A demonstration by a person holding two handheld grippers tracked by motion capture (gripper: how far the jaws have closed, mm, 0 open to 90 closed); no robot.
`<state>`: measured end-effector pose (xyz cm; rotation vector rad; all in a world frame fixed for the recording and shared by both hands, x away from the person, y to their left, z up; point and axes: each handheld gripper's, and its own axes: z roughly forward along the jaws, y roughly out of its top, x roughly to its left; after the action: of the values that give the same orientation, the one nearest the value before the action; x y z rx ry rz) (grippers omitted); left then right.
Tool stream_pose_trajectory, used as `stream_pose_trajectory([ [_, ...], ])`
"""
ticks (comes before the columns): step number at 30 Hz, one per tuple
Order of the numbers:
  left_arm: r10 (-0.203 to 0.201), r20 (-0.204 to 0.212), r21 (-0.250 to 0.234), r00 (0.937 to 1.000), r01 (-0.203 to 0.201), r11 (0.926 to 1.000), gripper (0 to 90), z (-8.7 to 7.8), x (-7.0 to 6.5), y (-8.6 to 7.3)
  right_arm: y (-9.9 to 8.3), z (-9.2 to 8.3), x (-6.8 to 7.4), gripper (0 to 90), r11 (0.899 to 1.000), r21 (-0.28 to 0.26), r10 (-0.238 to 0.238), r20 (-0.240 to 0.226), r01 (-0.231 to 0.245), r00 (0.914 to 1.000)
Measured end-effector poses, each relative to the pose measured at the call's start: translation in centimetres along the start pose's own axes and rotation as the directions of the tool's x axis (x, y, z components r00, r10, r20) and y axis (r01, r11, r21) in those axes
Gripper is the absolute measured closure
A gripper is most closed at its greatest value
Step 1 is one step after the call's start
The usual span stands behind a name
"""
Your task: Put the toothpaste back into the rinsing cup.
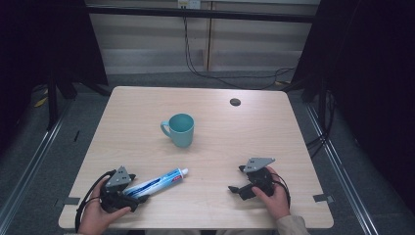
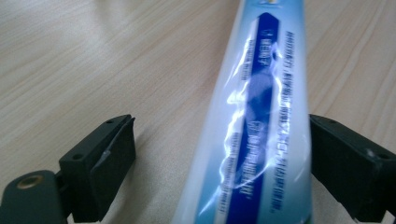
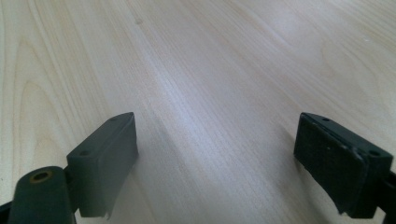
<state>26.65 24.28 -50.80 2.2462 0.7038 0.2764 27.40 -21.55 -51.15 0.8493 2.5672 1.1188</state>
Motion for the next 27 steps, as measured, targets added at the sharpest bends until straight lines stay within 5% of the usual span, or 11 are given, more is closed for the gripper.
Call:
stream_pose_trajectory([
  [21, -0.017, -0.013, 0.004, 0.9998, 0.017, 0.9998, 10.3, -0.16, -0.16, -0.11, 0.0, -0.01, 0.0, 12.9, 1.0, 0.0, 0.0, -0.001, 0.0, 1.0],
  [27, -0.013, -0.004, 0.061, 0.9999, 0.013, 0.998, 15.1, -0.38, -0.47, 0.54, 0.0, 0.0, 0.0, 12.8, 1.0, 0.0, 0.0, -0.001, 0.0, 1.0],
])
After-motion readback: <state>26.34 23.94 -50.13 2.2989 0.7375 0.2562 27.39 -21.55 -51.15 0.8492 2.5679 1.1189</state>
